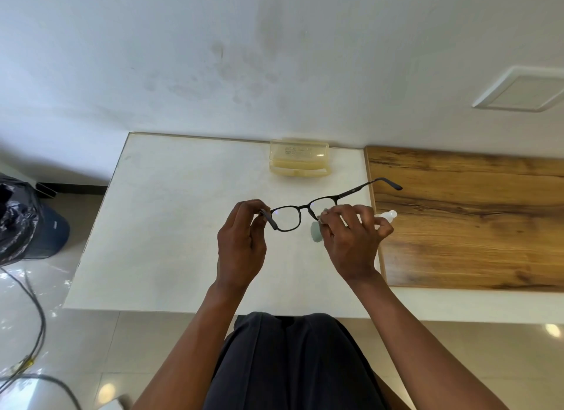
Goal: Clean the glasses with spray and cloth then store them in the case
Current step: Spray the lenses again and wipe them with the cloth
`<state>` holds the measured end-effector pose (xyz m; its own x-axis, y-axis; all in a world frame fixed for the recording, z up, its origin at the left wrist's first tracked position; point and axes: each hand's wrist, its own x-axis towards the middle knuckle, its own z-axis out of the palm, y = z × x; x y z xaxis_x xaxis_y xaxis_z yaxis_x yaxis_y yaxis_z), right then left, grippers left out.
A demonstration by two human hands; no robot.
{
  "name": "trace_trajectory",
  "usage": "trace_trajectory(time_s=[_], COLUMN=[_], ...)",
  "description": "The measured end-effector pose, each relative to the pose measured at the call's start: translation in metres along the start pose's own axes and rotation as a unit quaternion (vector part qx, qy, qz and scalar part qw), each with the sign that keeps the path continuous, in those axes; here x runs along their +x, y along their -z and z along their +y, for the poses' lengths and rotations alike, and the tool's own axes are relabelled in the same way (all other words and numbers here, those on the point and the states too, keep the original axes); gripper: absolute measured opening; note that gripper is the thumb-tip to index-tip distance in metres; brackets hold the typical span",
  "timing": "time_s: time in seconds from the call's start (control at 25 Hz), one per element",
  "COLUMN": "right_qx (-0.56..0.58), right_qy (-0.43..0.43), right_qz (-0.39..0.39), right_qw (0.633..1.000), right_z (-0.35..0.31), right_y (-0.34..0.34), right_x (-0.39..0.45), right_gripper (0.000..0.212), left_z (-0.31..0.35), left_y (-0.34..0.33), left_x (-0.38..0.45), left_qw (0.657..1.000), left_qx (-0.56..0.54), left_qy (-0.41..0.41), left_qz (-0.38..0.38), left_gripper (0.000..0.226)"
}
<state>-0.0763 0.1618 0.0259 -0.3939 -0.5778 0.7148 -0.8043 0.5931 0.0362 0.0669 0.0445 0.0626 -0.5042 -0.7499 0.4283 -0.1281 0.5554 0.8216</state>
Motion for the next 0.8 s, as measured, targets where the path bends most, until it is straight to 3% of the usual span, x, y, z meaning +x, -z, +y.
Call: trace_trajectory(time_s=[0.28,0.56,0.8], right_qx=[-0.040,0.046,0.137], right_qy=[-0.042,-0.032,-0.058], right_qz=[-0.017,-0.131,-0.120], right_qw=[0.998,0.990,0.982], right_z=[0.000,-0.006,-0.007], right_y=[0.000,-0.002,0.002], right_x=[0.001,0.005,0.006], right_gripper=[0.011,0.036,0.023], left_z=[0.003,0.004,0.002], left_y=[-0.001,0.000,0.001], left_x=[-0.003,-0.001,-0.001], left_qw=[1.000,1.000,1.000], left_qx=[-0.005,-0.007,-0.002], left_qy=[-0.021,-0.020,0.009], left_qz=[-0.021,-0.020,-0.002], left_gripper=[0.032,0.031,0.036])
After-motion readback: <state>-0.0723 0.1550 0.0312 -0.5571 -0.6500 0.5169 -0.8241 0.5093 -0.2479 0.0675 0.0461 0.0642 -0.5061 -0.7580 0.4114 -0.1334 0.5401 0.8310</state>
